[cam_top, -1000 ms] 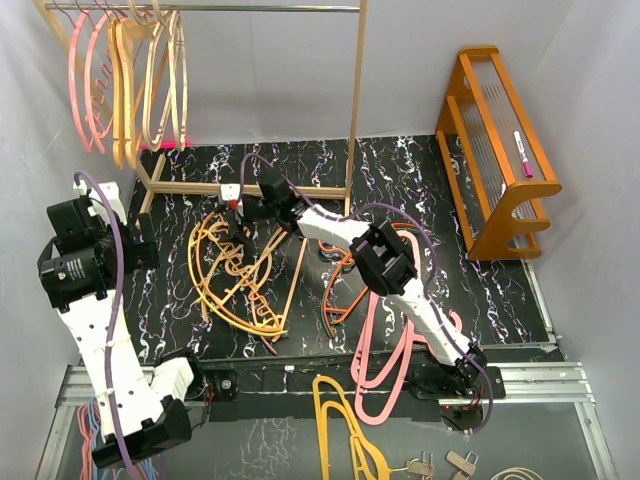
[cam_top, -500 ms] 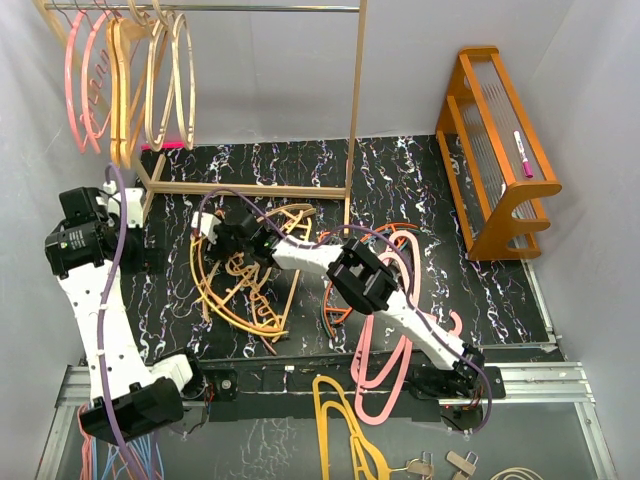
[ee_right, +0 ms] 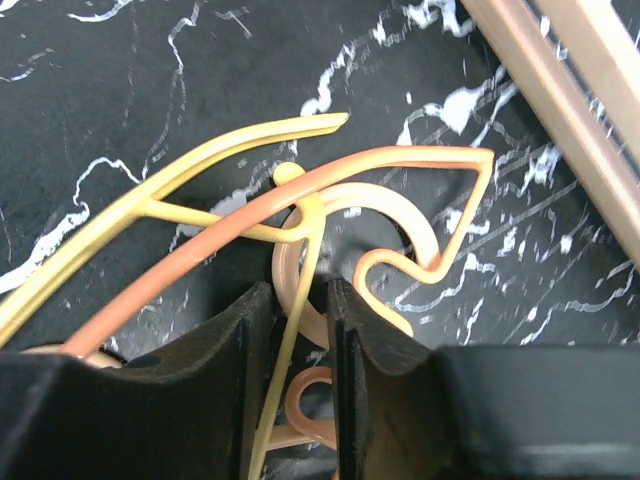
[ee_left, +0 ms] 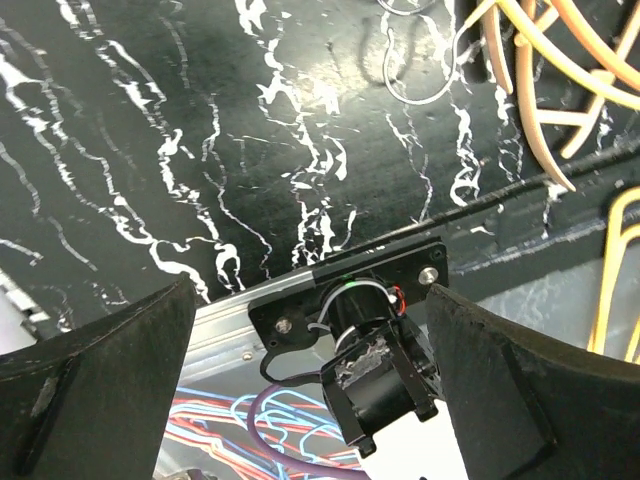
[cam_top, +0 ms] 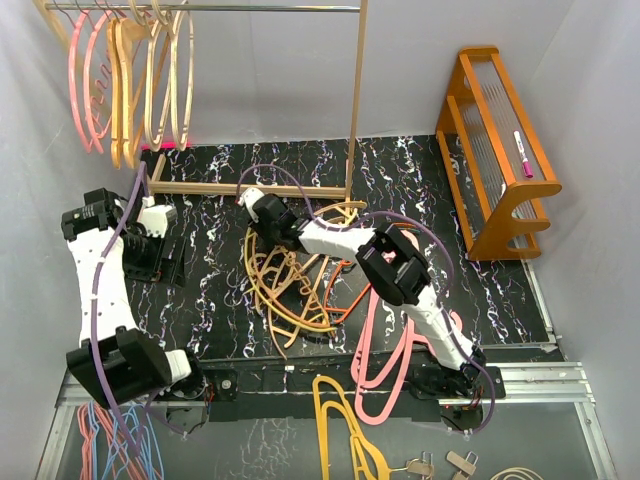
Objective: Organize the hangers
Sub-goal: Adjust the hanger at the center of the board.
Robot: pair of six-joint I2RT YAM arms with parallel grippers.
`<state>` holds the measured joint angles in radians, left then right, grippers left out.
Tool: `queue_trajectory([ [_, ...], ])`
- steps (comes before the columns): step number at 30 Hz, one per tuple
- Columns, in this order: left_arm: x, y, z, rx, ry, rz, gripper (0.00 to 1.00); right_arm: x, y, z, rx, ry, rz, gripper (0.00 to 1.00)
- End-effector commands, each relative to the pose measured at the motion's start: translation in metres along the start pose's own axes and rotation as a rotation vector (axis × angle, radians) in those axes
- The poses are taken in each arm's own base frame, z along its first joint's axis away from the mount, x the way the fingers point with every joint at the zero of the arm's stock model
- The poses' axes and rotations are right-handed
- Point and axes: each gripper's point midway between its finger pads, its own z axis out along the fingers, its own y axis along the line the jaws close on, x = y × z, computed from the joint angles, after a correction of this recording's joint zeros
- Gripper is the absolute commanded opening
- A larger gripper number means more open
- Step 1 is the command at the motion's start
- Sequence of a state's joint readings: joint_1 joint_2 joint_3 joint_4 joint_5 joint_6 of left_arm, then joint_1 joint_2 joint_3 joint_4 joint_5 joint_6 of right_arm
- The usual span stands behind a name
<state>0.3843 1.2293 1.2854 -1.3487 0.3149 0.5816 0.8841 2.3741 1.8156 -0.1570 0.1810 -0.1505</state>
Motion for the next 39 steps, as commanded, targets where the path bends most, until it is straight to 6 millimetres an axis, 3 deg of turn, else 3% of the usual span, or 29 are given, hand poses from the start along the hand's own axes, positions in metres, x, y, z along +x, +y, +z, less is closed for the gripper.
queue_trajectory([
  [1, -0.001, -0.018, 0.001, 0.149, 0.021, 0.059, 0.97, 0.043, 0.021, -0.032, -0.042, 0.212, 0.277, 0.33],
  [3, -0.003, -0.016, 0.003, 0.16, 0.03, 0.058, 0.97, 0.032, 0.027, -0.047, -0.087, 0.195, 0.34, 0.34],
  [5, -0.007, -0.017, 0.003, 0.175, 0.019, 0.055, 0.97, 0.015, 0.029, -0.061, -0.121, 0.15, 0.358, 0.42],
  [6, -0.01, -0.019, 0.003, 0.188, 0.006, 0.053, 0.97, 0.004, 0.028, -0.07, -0.141, 0.126, 0.352, 0.52],
  [7, -0.011, -0.021, 0.003, 0.2, 0.0, 0.048, 0.97, -0.008, 0.028, -0.079, -0.165, 0.096, 0.328, 0.69],
  [8, -0.012, -0.023, 0.004, 0.21, -0.006, 0.044, 0.97, -0.021, 0.029, -0.09, -0.209, 0.057, 0.28, 0.96],
  [11, -0.011, -0.029, 0.005, 0.238, -0.014, 0.035, 0.97, -0.056, 0.028, -0.127, -0.309, -0.145, 0.059, 0.99],
  [13, -0.01, -0.03, 0.006, 0.242, -0.018, 0.04, 0.97, -0.062, 0.029, -0.145, -0.352, -0.278, -0.162, 0.99],
  [15, -0.008, -0.031, 0.005, 0.239, -0.018, 0.048, 0.97, -0.053, 0.028, -0.152, -0.379, -0.36, -0.428, 0.99],
  [19, -0.009, -0.033, 0.004, 0.244, -0.032, 0.053, 0.97, -0.036, 0.018, -0.146, -0.466, -0.477, -0.735, 0.99],
  [24, -0.016, -0.036, 0.001, 0.259, -0.057, 0.041, 0.97, -0.051, 0.008, -0.117, -0.537, -0.494, -0.79, 0.99],
  [28, -0.02, -0.036, -0.003, 0.25, -0.073, 0.041, 0.96, -0.06, 0.012, -0.096, -0.62, -0.483, -0.802, 0.99],
  [33, -0.022, -0.039, -0.004, 0.261, -0.086, 0.034, 0.96, -0.059, 0.024, -0.076, -0.717, -0.453, -0.774, 1.0],
  [39, -0.023, -0.038, -0.002, 0.265, -0.088, 0.03, 0.94, -0.048, 0.031, -0.069, -0.757, -0.423, -0.729, 0.94],
])
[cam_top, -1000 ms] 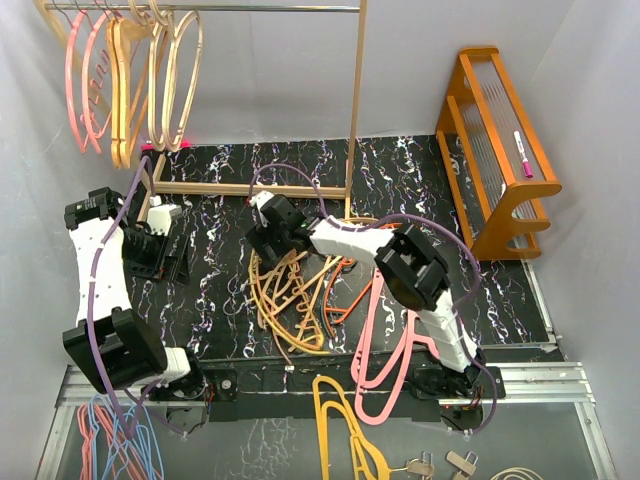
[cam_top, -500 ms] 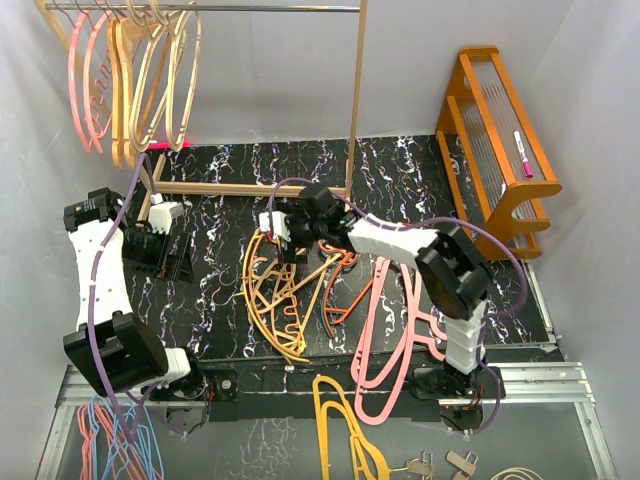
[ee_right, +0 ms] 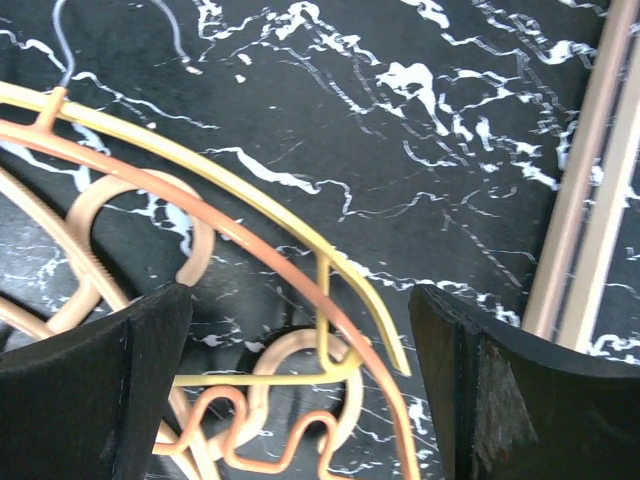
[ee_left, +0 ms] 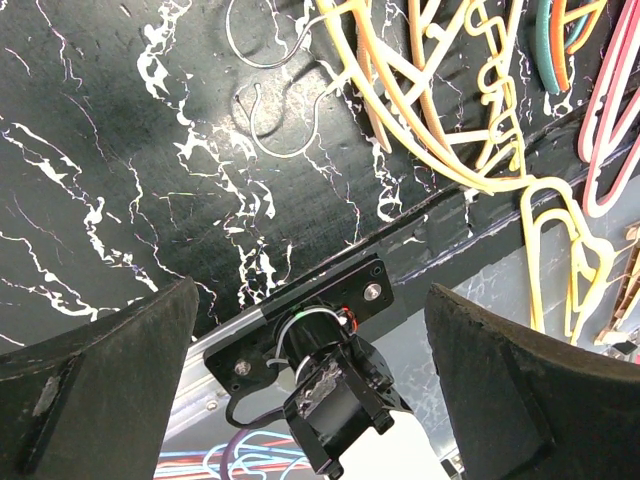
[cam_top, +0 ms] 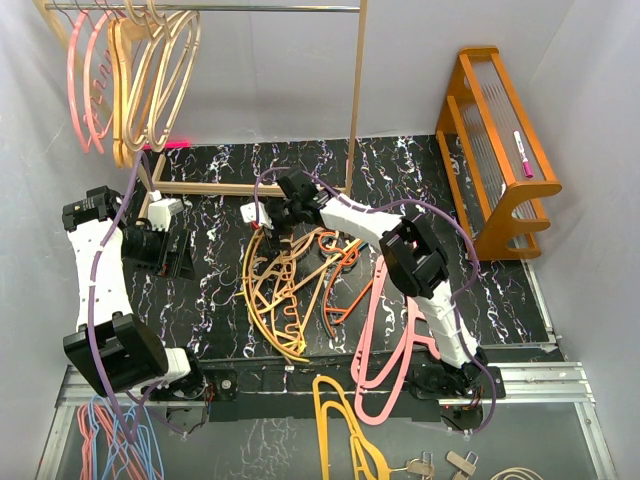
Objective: Organize the hangers
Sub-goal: Adjust the hanger at the center of the board.
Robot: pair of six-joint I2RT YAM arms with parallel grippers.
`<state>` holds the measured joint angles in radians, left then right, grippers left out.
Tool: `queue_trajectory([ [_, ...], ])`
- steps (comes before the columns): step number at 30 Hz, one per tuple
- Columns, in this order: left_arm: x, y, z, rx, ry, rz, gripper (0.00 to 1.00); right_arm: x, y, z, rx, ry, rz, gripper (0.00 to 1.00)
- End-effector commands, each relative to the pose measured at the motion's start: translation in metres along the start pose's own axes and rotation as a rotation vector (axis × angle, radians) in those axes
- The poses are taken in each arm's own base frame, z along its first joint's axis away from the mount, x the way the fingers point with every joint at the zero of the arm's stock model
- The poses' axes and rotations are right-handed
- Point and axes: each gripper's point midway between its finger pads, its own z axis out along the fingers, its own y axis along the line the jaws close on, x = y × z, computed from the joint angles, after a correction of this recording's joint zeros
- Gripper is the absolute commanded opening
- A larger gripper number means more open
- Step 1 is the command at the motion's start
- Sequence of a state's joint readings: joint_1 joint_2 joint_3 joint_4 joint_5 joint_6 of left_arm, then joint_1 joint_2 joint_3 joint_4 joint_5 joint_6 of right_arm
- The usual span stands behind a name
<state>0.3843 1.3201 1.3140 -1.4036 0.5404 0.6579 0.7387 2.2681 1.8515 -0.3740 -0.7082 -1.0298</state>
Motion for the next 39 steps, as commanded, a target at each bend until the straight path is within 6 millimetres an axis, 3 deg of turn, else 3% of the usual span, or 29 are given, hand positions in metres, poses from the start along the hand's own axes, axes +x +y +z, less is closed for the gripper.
queue_trajectory([
  [1, -0.005, -0.011, -0.007, 0.021, -0.044, 0.008, 0.94, -0.011, 0.01, 0.002, -0.066, -0.042, 0.0, 0.93],
  [4, -0.005, -0.01, -0.005, 0.025, -0.04, 0.003, 0.93, -0.006, 0.013, 0.004, -0.076, -0.036, 0.012, 0.88],
  [7, -0.005, -0.009, -0.004, 0.029, -0.037, -0.001, 0.91, 0.0, 0.012, 0.007, -0.069, -0.025, 0.014, 0.74],
  [18, -0.005, -0.009, -0.002, 0.034, -0.036, -0.009, 0.89, -0.006, -0.003, 0.02, -0.032, -0.051, -0.003, 0.62],
  [23, -0.005, -0.007, -0.001, 0.03, -0.035, -0.008, 0.89, -0.003, 0.001, 0.03, -0.047, -0.056, 0.008, 0.48],
  [30, -0.006, -0.005, 0.0, 0.029, -0.033, -0.008, 0.88, 0.001, 0.005, 0.037, -0.057, -0.052, 0.025, 0.43],
  [35, -0.005, -0.006, 0.0, 0.035, -0.031, -0.01, 0.85, 0.001, 0.004, 0.039, -0.053, -0.051, 0.02, 0.11],
  [39, -0.005, -0.008, -0.002, 0.035, -0.026, -0.007, 0.81, -0.009, -0.001, 0.027, -0.044, -0.033, -0.001, 0.08],
])
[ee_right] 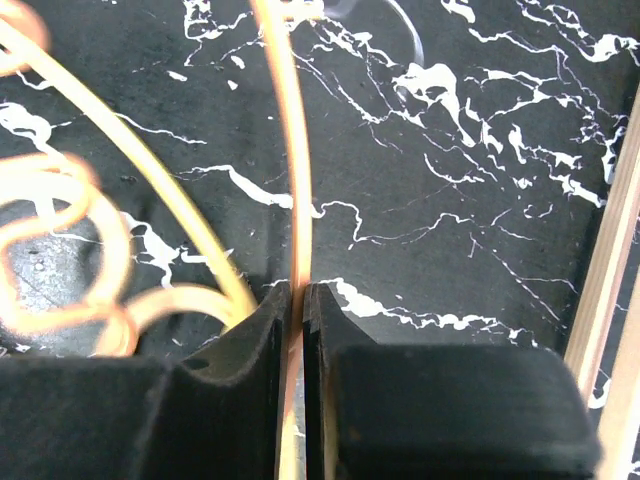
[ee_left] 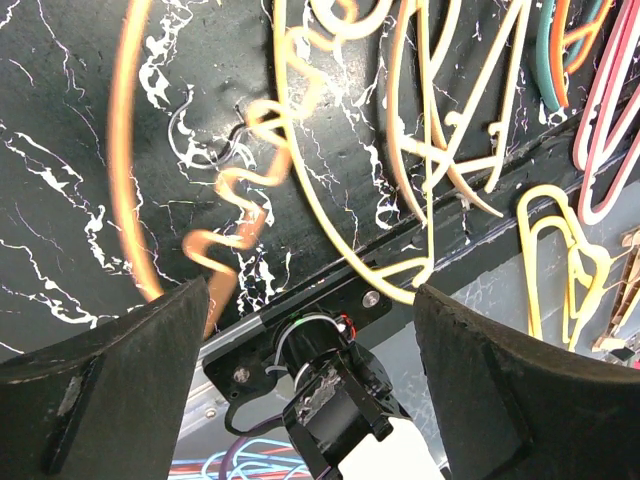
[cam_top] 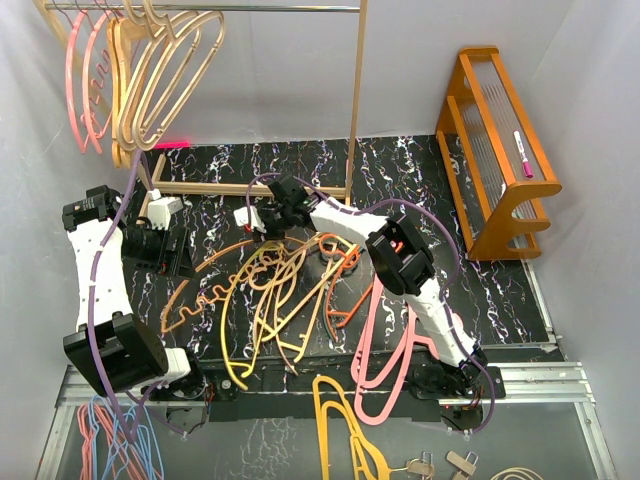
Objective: Organize the hangers
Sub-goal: Adjust the hanger at the center of the board.
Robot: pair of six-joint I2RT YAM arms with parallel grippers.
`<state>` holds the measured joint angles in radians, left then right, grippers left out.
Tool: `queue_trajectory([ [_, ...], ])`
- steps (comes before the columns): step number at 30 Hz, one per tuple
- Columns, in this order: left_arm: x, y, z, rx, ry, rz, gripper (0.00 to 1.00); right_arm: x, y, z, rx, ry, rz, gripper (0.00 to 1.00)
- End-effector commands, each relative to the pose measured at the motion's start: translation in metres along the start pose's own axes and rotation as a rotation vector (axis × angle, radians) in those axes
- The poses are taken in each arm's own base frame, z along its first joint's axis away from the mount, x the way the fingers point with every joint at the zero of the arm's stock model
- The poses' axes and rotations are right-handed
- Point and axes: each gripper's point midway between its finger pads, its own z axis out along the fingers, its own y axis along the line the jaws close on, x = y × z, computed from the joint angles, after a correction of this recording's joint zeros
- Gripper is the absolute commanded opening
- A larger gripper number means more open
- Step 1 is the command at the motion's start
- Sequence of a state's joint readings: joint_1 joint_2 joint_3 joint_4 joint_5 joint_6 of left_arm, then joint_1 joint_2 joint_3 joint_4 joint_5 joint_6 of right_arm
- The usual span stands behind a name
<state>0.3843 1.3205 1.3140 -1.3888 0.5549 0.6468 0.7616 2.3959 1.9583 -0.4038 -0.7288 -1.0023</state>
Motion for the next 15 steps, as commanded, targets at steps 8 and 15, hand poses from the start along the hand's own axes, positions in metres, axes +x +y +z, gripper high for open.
queue_trajectory([
  [8, -0.015, -0.014, -0.024, -0.018, -0.084, 0.086, 0.9, -0.034, -0.007, -0.075, 0.103, 0.053, -0.102, 0.08],
  [15, 0.004, -0.012, 0.009, 0.123, 0.009, 0.041, 0.93, -0.021, 0.003, -0.104, 0.07, 0.096, -0.022, 0.08],
])
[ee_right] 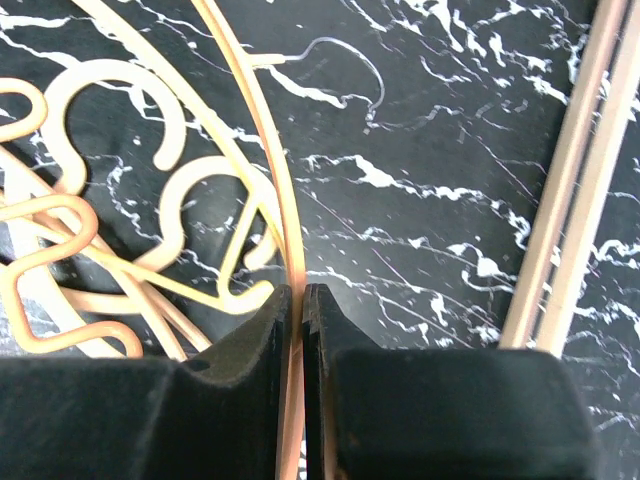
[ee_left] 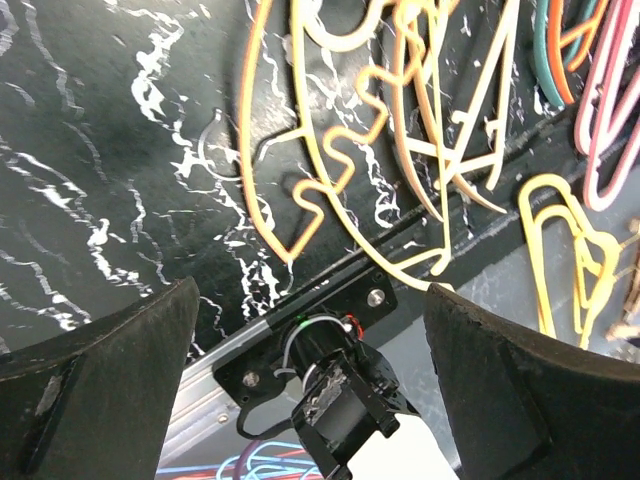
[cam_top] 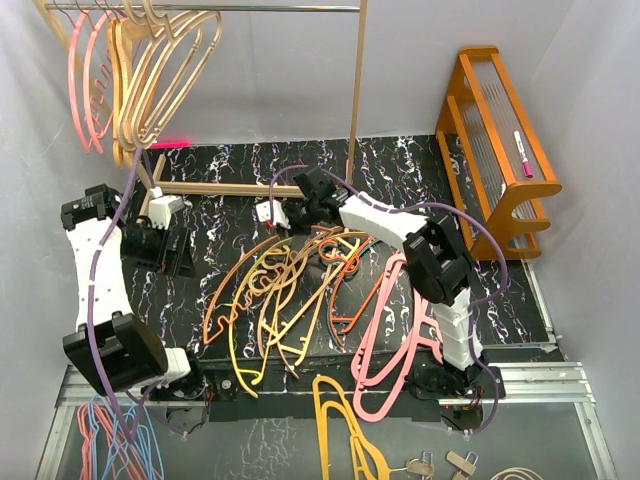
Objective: Organize the hangers
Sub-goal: Adjust the hanger at the center of the board.
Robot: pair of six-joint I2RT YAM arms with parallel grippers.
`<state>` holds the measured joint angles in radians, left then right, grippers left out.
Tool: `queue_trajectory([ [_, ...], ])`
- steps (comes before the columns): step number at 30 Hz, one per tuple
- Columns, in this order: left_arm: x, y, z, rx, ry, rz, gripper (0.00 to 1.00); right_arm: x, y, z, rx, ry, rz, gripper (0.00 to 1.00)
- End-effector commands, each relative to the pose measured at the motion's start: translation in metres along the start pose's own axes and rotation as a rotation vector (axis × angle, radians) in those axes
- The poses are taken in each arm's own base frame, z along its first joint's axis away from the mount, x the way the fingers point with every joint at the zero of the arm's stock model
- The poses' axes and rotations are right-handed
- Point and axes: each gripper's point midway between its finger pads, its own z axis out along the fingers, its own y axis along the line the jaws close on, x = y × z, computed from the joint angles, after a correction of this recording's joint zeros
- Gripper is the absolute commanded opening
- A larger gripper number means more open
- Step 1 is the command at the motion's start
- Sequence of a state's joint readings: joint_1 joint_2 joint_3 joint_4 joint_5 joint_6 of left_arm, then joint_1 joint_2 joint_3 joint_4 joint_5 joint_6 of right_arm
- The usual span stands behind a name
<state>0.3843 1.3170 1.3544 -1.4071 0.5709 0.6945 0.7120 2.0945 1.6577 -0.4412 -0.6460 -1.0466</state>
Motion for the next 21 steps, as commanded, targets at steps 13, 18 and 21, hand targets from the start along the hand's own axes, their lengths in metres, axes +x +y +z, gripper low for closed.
queue_trajectory([
  [13, 0.017, -0.002, 0.07, 0.412, 0.166, -0.101, 0.92, 0.03, 0.002, -0.041, 0.148, 0.135, 0.21, 0.14],
  [18, 0.01, -0.005, 0.071, 0.423, 0.158, -0.096, 0.92, 0.048, 0.007, -0.041, 0.127, 0.184, 0.241, 0.41],
  [21, 0.01, -0.005, 0.071, 0.422, 0.161, -0.095, 0.91, 0.048, 0.0, -0.041, 0.121, 0.178, 0.252, 0.42],
])
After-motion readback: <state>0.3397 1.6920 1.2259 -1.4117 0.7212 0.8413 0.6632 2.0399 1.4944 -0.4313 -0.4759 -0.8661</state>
